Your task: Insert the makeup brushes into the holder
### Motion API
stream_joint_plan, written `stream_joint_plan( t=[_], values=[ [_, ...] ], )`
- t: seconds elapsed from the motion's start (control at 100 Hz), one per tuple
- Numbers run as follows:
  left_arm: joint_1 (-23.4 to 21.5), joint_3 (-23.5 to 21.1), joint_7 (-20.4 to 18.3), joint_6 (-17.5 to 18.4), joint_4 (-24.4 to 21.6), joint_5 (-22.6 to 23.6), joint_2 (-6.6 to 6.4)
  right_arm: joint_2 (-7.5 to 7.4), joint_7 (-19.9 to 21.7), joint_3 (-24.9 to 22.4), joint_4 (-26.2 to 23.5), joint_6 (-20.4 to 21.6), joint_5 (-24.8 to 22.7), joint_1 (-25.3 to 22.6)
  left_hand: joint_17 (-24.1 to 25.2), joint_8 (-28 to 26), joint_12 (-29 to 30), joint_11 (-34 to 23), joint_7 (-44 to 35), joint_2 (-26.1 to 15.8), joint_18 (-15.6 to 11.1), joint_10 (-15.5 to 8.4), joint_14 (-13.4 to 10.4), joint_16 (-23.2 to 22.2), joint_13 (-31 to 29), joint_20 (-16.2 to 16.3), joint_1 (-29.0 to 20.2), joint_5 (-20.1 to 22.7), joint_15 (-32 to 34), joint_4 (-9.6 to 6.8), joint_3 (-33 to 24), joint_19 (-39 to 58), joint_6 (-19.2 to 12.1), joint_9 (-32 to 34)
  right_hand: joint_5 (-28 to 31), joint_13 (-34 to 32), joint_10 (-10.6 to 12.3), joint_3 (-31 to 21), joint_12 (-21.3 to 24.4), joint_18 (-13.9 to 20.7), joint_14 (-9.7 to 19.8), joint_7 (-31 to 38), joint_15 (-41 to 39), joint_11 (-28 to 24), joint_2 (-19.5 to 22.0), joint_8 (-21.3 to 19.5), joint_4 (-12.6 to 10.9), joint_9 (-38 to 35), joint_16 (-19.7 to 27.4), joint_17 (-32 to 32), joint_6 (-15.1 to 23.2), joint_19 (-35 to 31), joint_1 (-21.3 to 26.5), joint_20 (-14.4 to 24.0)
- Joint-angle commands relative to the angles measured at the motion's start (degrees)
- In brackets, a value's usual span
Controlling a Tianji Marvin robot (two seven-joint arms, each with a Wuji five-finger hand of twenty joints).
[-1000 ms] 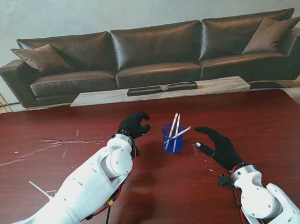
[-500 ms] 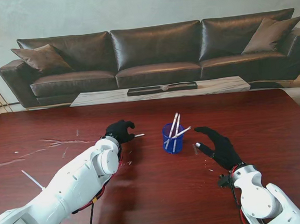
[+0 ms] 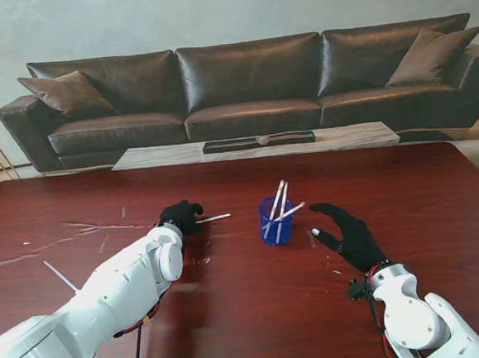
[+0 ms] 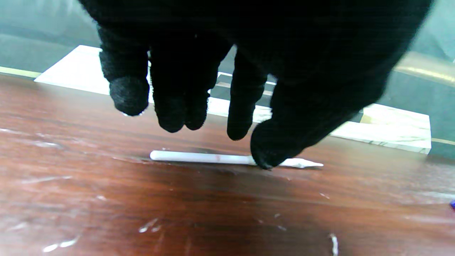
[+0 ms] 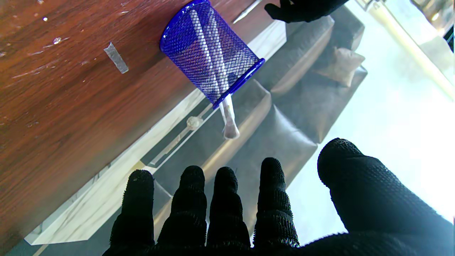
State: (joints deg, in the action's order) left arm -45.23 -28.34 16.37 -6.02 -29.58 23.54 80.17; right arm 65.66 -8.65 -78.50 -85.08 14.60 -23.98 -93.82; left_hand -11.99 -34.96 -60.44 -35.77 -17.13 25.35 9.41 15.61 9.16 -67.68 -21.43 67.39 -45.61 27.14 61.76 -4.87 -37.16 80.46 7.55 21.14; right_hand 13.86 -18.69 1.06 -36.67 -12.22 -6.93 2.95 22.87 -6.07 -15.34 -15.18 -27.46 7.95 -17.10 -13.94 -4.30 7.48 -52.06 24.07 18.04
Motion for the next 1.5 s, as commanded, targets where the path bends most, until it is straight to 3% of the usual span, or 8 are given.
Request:
stream_joint_plan(
  t=[0.0,0.19,0.33,0.6,0.93,1.21,1.33,1.49],
  values=[
    [0.93,0.13,0.41,0.61,1.14,-0.42,1.15,0.07,0.18,0.30,-0.21,-0.17,0.04,-0.23,-0.54,-0.43,-1.26,-1.49,-0.64,0.78,-0.86,2.36,-1.71,-1.35,-0.64,2.12,0.71,-0.55,2.79,1.94,-0.09,1.59,-0.56,-1.12,0.27,-0.78,0.56,1.03,-0.69,0.68,0.86,-0.04,-0.02,1.17,0.66,-0.06,-0.99,1.47,-0.44,-0.11,-0.16,-0.53,-1.03,1.32],
    [2.52,2.29,2.07,2.88,5.81,-0.52,3.39,0.08,0.23,0.39,-0.16,-0.34,0.14,-0.13,-4.00,-1.79,-4.49,-5.17,-3.08,0.84,-2.19,2.64,-3.36,-3.00,-3.05,5.29,1.02,0.63,7.42,2.06,-0.08,4.76,0.73,0.35,0.29,-0.75,0.59,1.02,-0.69,0.69,0.86,-0.03,-0.02,1.16,0.68,-0.08,-0.99,1.46,-0.43,-0.08,-0.18,-0.55,-1.02,1.33],
    [3.04,3.20,2.93,3.82,7.22,-0.34,4.17,0.09,0.21,0.38,-0.20,-0.38,0.16,-0.19,-6.42,-2.75,-6.07,-7.33,-5.18,1.06,-2.90,2.96,-4.12,-4.45,-5.00,6.70,0.85,1.61,9.16,2.00,-0.58,6.81,1.81,1.52,0.26,-0.75,0.55,1.01,-0.70,0.70,0.89,-0.04,-0.02,1.15,0.69,-0.07,-0.99,1.47,-0.44,-0.10,-0.19,-0.53,-1.03,1.32],
    [4.20,5.19,3.99,4.47,11.62,-0.34,6.39,0.11,-0.12,0.17,-0.10,-0.01,-0.11,-0.23,-10.75,-3.11,-7.44,-9.85,-7.87,1.22,-3.23,4.03,-4.55,-5.74,-8.18,6.87,0.51,4.46,11.20,2.14,-1.35,9.71,4.61,3.51,0.28,-0.79,0.57,1.02,-0.69,0.71,0.85,-0.04,-0.03,1.17,0.66,-0.07,-0.99,1.45,-0.44,-0.06,-0.20,-0.53,-1.05,1.32],
    [4.80,6.20,4.11,5.01,14.55,-0.72,8.04,0.10,-0.07,0.10,-0.07,0.15,-0.07,-0.25,-12.72,-2.74,-7.73,-10.73,-8.96,1.17,-3.73,4.32,-4.73,-6.13,-9.38,6.11,0.14,4.87,11.98,2.33,-1.49,11.17,4.36,4.15,0.28,-0.79,0.59,0.98,-0.69,0.68,0.89,-0.03,-0.03,1.19,0.70,-0.08,-0.99,1.45,-0.44,-0.05,-0.19,-0.55,-1.04,1.33],
    [4.50,6.34,3.63,4.44,14.60,-0.92,8.28,0.10,-0.06,0.10,-0.04,0.13,-0.06,-0.22,-13.62,-3.35,-7.75,-11.20,-11.32,1.09,-3.78,4.50,-4.66,-6.02,-10.06,5.21,-0.98,6.40,12.32,2.48,-2.12,11.88,3.14,4.70,0.31,-0.80,0.51,1.01,-0.70,0.65,0.83,-0.04,-0.02,1.18,0.67,-0.08,-0.99,1.41,-0.43,-0.05,-0.16,-0.56,-1.01,1.33],
    [4.46,6.64,3.28,4.09,14.60,-0.82,8.26,0.09,0.04,0.14,-0.04,0.13,-0.01,-0.23,-14.14,-7.11,-7.62,-11.44,-15.43,4.23,-3.66,4.72,-4.38,-5.77,-10.44,4.22,-2.47,7.19,12.62,5.19,-3.11,12.55,2.26,4.98,0.40,-0.83,0.53,1.03,-0.70,0.67,0.88,-0.01,-0.04,1.18,0.62,-0.09,-0.99,1.42,-0.44,-0.06,-0.16,-0.54,-1.02,1.33],
    [4.17,6.70,3.13,3.99,14.61,-0.83,8.23,0.10,0.01,0.20,-0.01,0.06,0.02,-0.19,-14.45,-9.70,-7.55,-11.54,-20.55,7.00,-3.76,4.72,-4.37,-5.57,-10.56,3.70,-4.24,7.21,12.70,6.82,-3.43,12.83,1.00,5.08,0.33,-0.78,0.54,1.02,-0.70,0.67,0.89,-0.04,-0.01,1.18,0.66,-0.08,-0.99,1.44,-0.44,-0.07,-0.14,-0.54,-1.04,1.33]
  ],
)
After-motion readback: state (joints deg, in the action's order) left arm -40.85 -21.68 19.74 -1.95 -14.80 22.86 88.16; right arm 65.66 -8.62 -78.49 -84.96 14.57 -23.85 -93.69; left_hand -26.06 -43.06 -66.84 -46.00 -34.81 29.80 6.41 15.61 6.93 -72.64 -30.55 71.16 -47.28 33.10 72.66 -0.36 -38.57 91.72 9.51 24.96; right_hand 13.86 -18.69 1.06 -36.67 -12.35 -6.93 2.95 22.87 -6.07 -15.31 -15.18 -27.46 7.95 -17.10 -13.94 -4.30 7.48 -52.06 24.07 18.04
